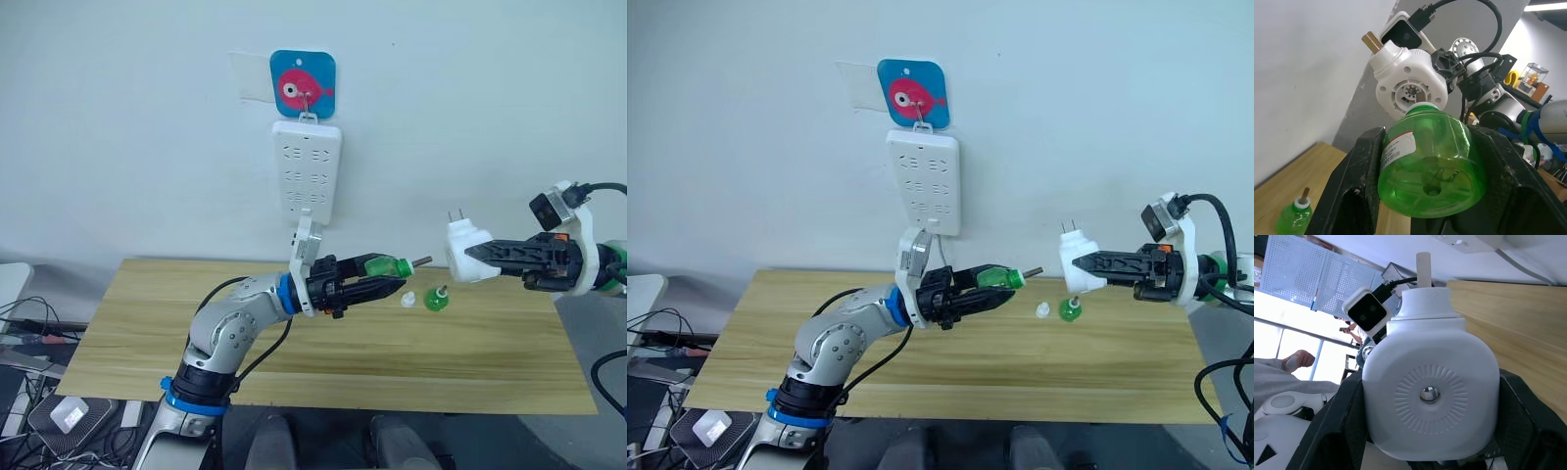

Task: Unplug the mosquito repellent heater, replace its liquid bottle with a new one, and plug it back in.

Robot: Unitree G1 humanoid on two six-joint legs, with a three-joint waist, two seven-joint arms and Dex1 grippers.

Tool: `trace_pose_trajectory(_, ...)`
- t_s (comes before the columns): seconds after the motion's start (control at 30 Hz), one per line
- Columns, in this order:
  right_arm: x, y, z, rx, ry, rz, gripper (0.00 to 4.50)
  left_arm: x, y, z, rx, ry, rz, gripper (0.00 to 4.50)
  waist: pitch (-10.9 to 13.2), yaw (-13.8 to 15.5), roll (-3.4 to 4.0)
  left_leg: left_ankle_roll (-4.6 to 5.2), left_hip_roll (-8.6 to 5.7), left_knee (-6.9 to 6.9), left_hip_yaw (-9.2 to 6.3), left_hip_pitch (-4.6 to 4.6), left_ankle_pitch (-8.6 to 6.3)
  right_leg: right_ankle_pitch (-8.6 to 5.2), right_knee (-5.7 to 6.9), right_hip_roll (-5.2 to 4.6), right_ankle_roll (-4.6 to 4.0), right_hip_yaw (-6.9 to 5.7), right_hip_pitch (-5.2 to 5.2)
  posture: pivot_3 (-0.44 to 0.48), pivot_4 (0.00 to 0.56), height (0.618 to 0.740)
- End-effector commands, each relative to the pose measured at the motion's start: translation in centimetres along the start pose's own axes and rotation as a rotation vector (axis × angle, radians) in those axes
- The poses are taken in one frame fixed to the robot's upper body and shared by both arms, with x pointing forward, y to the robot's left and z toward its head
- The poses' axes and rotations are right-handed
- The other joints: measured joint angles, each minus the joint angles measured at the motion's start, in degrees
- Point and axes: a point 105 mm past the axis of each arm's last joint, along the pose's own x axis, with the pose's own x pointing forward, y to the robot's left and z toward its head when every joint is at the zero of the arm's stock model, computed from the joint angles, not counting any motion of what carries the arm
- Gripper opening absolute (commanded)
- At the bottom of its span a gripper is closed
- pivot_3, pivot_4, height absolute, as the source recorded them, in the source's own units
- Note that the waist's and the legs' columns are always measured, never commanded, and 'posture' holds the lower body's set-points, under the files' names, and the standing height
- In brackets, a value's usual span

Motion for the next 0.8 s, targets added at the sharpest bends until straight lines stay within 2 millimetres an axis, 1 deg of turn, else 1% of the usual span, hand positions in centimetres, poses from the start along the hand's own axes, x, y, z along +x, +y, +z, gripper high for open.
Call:
trace_pose_trajectory(0.03, 0.4, 1.2, 0.1, -0.026, -0.017, 0.051, 2.98, 0.8, -0.9, 0.6, 0.03, -0.013, -0.049, 2.26, 0.0, -0.09, 0.0, 0.0, 0.0, 0.0, 0.0, 0.0, 0.0, 0.0, 0.0, 0.0, 0.0, 0.0, 0.0, -0.133, 0.168, 0.74)
trace_pose_trajectory(0.3, 1.5, 2.1, 0.2, -0.025, -0.039, 0.065, 2.98, 1.3, -0.8, 0.2, 0.032, 0.002, -0.063, 2.26, 0.03, -0.43, -0.01, 0.0, 0.0, 0.0, -0.03, -0.06, 0.0, 0.01, -0.07, 0.0, 0.03, 0.01, 0.0, -0.135, 0.173, 0.74)
trace_pose_trajectory(0.43, 1.9, 2.6, -0.1, -0.025, -0.027, 0.082, 2.98, 1.5, -0.6, 0.2, 0.037, -0.001, -0.06, 2.26, 0.04, -0.74, -0.03, 0.01, 0.0, 0.0, -0.05, -0.11, 0.0, 0.01, -0.1, 0.0, 0.03, -0.01, -0.01, -0.135, 0.173, 0.74)
trace_pose_trajectory(0.67, 2.1, 2.6, -0.5, -0.031, -0.009, 0.081, 2.98, 1.7, -0.6, 0.5, 0.046, -0.005, -0.07, 2.26, 0.06, -0.98, -0.04, 0.0, 0.0, 0.0, -0.07, -0.12, 0.0, 0.01, -0.12, 0.0, 0.04, -0.03, -0.02, -0.135, 0.175, 0.74)
trace_pose_trajectory(0.8, 2.1, 2.4, -0.5, -0.027, -0.016, 0.068, 2.98, 1.7, -0.9, 0.7, 0.048, -0.004, -0.085, 2.26, 0.08, -1.0, -0.06, 0.0, 0.0, 0.0, -0.07, -0.13, 0.0, 0.0, -0.12, 0.0, 0.04, -0.02, -0.02, -0.134, 0.175, 0.74)
